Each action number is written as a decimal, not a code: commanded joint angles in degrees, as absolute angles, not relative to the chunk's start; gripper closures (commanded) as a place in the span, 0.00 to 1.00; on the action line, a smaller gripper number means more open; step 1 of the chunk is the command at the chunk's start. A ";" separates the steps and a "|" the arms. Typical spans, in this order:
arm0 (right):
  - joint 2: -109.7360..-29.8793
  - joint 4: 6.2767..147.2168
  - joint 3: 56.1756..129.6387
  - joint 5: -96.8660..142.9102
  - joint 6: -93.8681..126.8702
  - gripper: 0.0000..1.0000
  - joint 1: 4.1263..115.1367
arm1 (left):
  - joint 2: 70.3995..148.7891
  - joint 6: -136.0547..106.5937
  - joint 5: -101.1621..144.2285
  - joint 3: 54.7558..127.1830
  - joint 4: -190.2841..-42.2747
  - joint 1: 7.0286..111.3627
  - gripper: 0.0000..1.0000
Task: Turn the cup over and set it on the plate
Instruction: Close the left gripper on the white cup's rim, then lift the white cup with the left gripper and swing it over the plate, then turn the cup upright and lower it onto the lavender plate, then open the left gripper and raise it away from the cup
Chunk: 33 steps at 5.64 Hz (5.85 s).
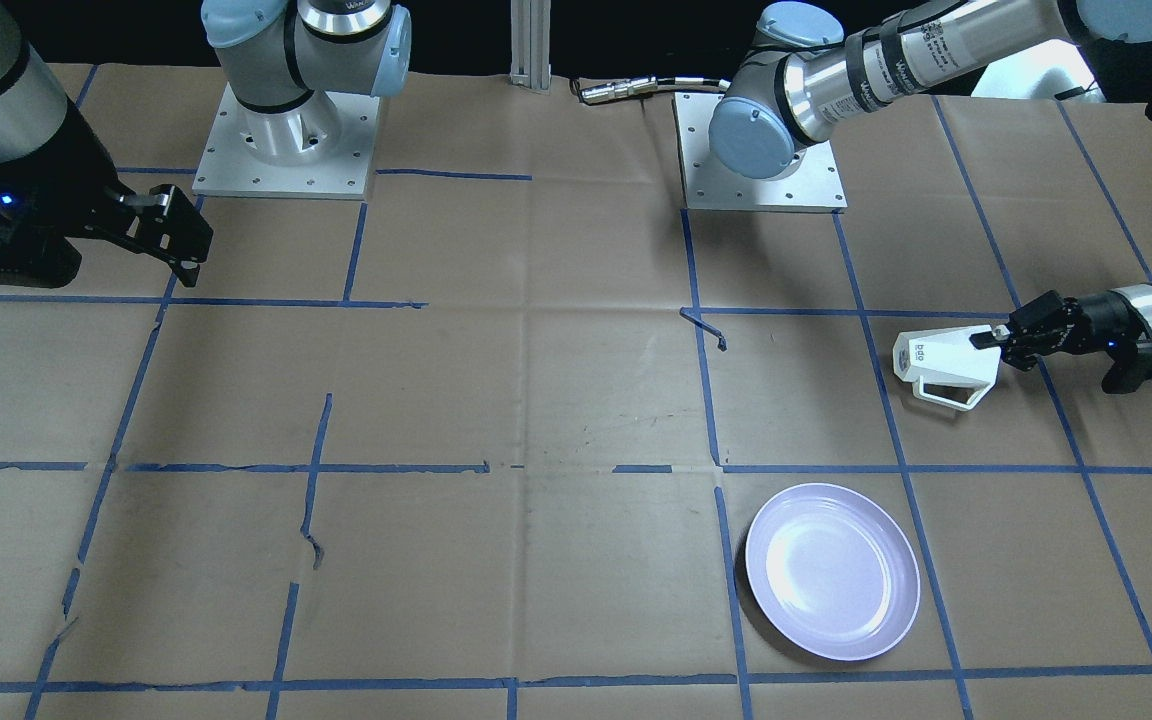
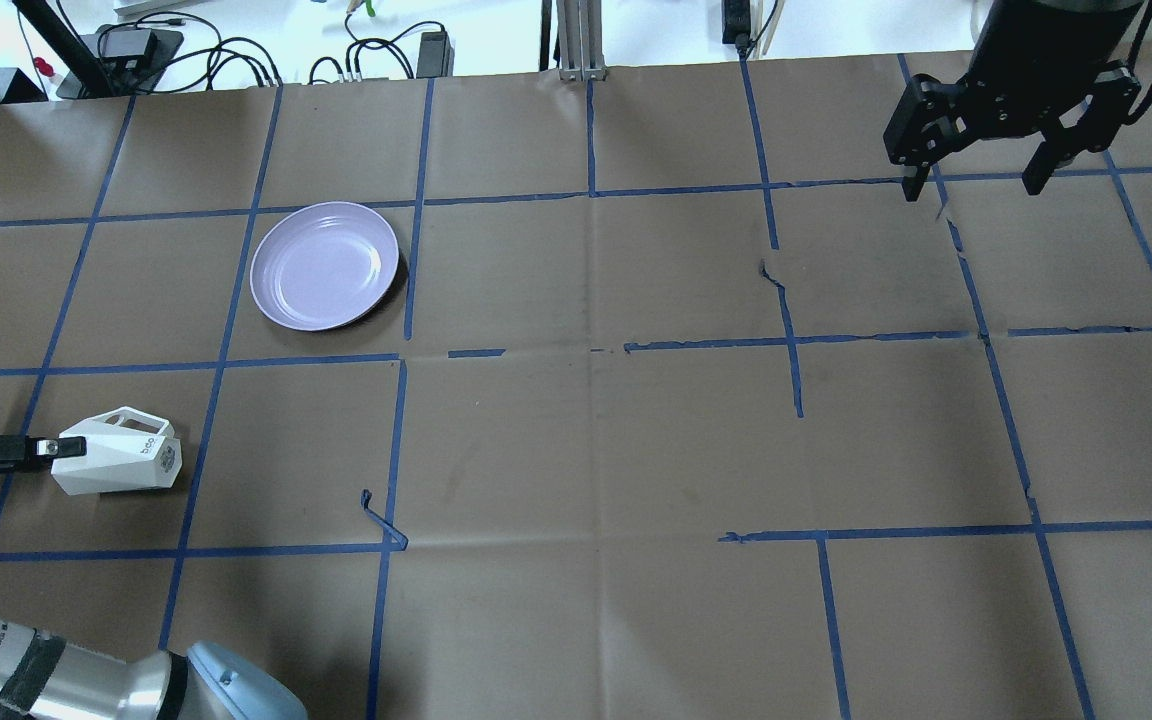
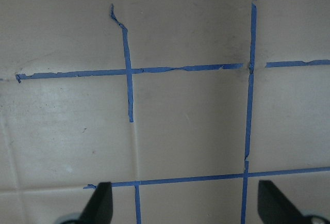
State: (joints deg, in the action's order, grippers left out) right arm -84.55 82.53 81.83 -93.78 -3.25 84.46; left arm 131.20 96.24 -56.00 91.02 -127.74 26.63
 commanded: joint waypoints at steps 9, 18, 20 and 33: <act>-84.55 82.62 81.83 -93.78 -3.25 0.00 84.46 | 95.61 30.58 -82.40 90.53 -80.39 74.55 1.00; -84.55 82.53 81.83 -93.78 -3.25 0.00 84.46 | 115.66 28.83 -91.41 90.08 -61.35 86.04 1.00; -84.55 82.53 81.83 -93.78 -3.25 0.00 84.46 | 116.19 28.13 -91.41 89.91 -61.26 86.04 0.26; -84.55 82.53 81.83 -93.78 -3.25 0.00 84.46 | 95.97 -2.20 -89.82 81.56 -93.87 91.76 0.01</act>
